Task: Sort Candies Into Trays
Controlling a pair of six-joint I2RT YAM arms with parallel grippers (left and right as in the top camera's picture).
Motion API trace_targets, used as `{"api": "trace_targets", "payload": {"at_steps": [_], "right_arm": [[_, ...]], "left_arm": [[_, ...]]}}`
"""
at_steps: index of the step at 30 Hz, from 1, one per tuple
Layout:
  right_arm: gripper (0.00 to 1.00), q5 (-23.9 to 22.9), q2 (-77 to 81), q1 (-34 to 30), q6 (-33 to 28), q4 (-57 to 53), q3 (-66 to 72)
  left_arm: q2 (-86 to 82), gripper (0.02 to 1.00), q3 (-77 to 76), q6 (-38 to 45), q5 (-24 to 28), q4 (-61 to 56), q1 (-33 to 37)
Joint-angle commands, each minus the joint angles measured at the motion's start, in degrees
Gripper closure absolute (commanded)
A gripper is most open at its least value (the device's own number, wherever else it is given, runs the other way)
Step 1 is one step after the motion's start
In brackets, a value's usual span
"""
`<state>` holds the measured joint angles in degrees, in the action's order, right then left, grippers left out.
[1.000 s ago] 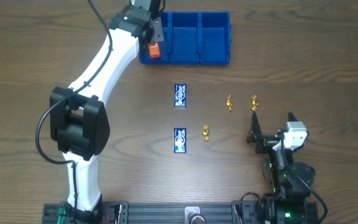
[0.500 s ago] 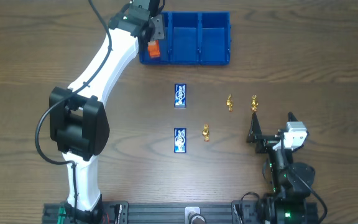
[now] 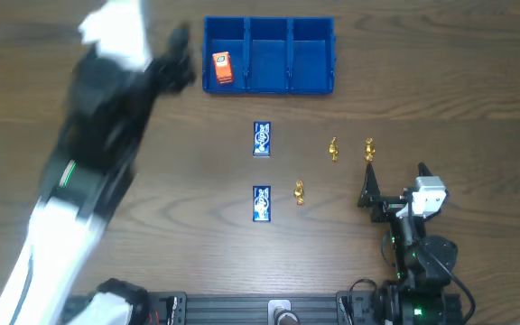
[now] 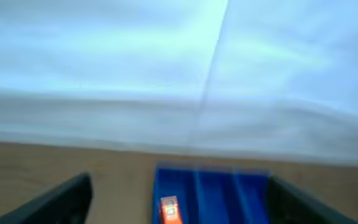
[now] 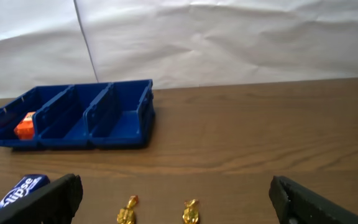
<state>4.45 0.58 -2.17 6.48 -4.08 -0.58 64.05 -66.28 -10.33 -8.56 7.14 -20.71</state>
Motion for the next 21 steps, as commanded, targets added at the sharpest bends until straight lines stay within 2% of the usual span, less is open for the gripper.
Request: {"api": "trace_targets", "payload": {"at_steps": [1,7,16,21], "right_arm": [[0.001,-0.11,-0.42,0.13,-0.35,-0.31,0.13],[0.001,-0.13,-0.42,0.13,-0.35,-0.31,0.13],[0.001,-0.11,-0.42,0.13,-0.35,-0.31,0.13],[0.001,-0.11,-0.42,0.13,-0.35,-0.31,0.13]], "left_arm": [[-26.95,0.018,26.60,9.66,1.25,-3.32,3.82],[-51.34,0.020,49.03,10.80,7.17,-5.07,12.31],[-60.59,0.020,66.03,10.54,10.62,-5.99,14.38],[-61.22,0.023,65.96,10.56,10.95,-2.69,14.36]]}}
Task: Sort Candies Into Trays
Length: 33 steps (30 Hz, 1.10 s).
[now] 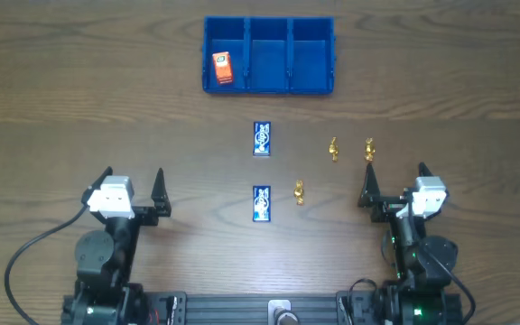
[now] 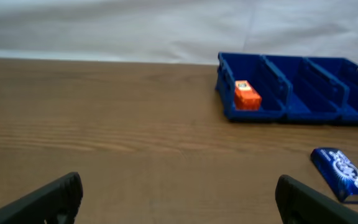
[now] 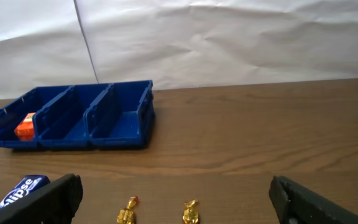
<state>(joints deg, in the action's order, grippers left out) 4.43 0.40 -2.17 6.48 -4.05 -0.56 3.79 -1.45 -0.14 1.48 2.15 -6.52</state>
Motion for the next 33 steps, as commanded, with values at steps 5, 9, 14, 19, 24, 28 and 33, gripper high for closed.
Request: {"api": "trace_targets", "payload": {"at_steps": [5,9,14,19,24,28,33], "right_arm": [[0.001,-0.09,-0.24,0.13,-0.35,-0.33,0.11],[0.001,-0.11,-0.24,0.13,-0.35,-0.33,0.11],[0.001,-1.05,-0.24,0.13,-0.39,-0.33,0.11],[0.001,3.04,-0.24,0.20,5.53,4.94,0.11],[0.003,17.05,7.10,0.24,12.17,4.59,-10.45],[0.003,24.02,24.50,0.76,9.84,-8.74,-29.59],[0.003,23.93,46.03,7.48,9.64,-25.38,-51.01]], "left_arm": [[-0.92,0.020,1.14,0.37,0.92,2.29,0.17],[-0.92,0.020,1.14,0.39,0.92,2.29,0.17],[-0.92,0.020,1.14,0.39,0.92,2.27,0.17],[-0.92,0.020,1.14,0.37,0.92,2.29,0.17],[-0.92,0.020,1.14,0.39,0.92,2.29,0.17],[-0.92,0.020,1.14,0.37,0.92,2.29,0.17],[-0.92,0.020,1.14,0.39,0.92,2.29,0.17]]}}
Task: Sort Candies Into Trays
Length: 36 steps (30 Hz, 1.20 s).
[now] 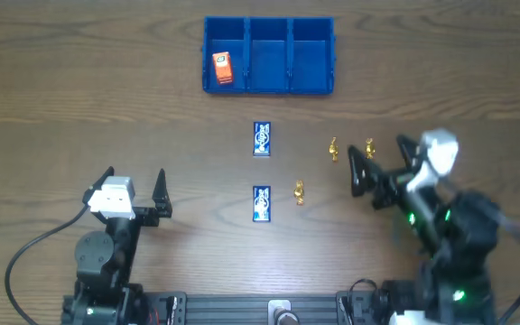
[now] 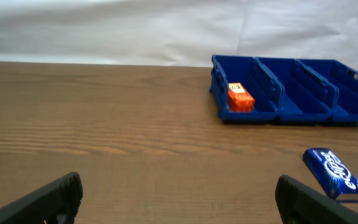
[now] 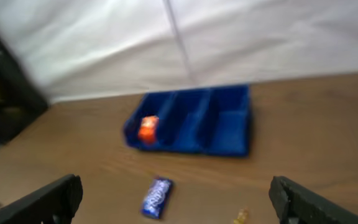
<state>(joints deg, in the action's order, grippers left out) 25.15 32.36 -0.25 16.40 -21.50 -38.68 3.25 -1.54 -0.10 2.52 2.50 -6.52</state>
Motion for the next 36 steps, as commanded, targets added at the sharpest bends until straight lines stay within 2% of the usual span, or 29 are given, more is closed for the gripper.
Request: {"api": "trace_targets", "payload": {"at_steps": [1,4,6,13,17,21,26,36], "right_arm": [[0.003,2.97,17.53,7.65,-0.22,-9.92,-15.50],[0.003,-0.50,30.12,17.31,2.75,-16.94,-23.26],[0.003,-4.13,39.82,25.40,7.63,-21.57,-26.23],[0.003,-16.76,58.03,40.59,21.20,-26.27,-26.56],[0.003,-20.48,62.31,45.62,26.08,-26.64,-26.56],[0.003,-22.97,65.99,48.57,29.20,-26.93,-26.56],[0.001,-24.85,70.34,48.87,31.65,-26.88,-26.56],[0.073,-25.70,74.18,48.89,32.04,-24.17,-26.56]], "left_arm": [[-0.37,0.020,1.22,0.35,-0.13,1.95,0.17],[-0.37,0.020,1.22,0.35,-0.13,1.95,0.17],[-0.37,0.020,1.22,0.35,-0.13,1.95,0.17],[-0.37,0.020,1.22,0.35,-0.13,1.95,0.17],[-0.37,0.020,1.22,0.35,-0.13,1.95,0.17],[-0.37,0.023,1.22,0.35,-0.13,1.95,0.17],[-0.37,0.023,1.22,0.33,-0.13,1.95,0.17],[-0.37,0.020,1.22,0.33,-0.13,1.95,0.17]]}}
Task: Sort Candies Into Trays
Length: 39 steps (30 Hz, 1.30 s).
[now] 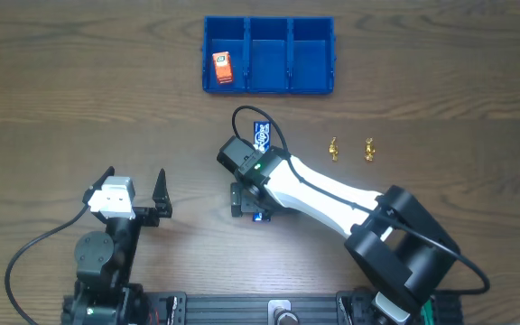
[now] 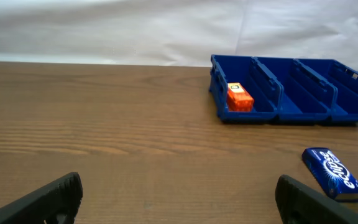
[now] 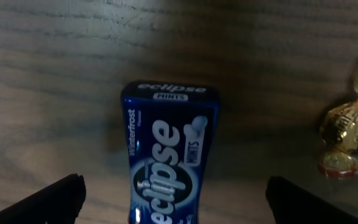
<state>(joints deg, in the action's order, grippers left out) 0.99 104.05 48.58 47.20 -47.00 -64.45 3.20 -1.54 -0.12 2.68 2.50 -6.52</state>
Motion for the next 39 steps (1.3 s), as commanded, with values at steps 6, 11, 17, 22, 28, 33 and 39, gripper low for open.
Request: {"api": "trace_targets", "payload": {"at_steps": [6,11,17,22,28,33,39], "right_arm": [[0.277,-1.86,3.13,0.07,1.25,1.95,-0.76],[0.489,-1.88,3.76,0.22,1.22,3.21,-0.76],[0.720,-2.03,3.78,0.55,1.25,3.43,-0.76],[0.807,-3.54,3.76,0.55,2.16,3.65,-0.85],[0.840,-11.85,0.31,-0.37,0.31,-3.63,-10.84],[0.844,-16.98,0.70,-6.67,-8.09,-11.02,-28.68],[0.844,-22.27,7.04,-14.64,-15.87,-8.87,-44.33]], "left_arm": [[-0.33,0.020,1.22,0.35,-0.28,1.95,0.17],[-0.33,0.023,1.22,0.37,-0.28,1.95,0.17],[-0.33,0.020,1.22,0.37,-0.28,1.95,0.17],[-0.33,0.023,1.22,0.35,-0.28,1.95,0.17],[-0.33,0.020,1.22,0.37,-0.28,1.95,0.17],[-0.33,0.020,1.22,0.35,-0.28,1.95,0.17],[-0.33,0.020,1.22,0.37,-0.28,1.95,0.17]]}}
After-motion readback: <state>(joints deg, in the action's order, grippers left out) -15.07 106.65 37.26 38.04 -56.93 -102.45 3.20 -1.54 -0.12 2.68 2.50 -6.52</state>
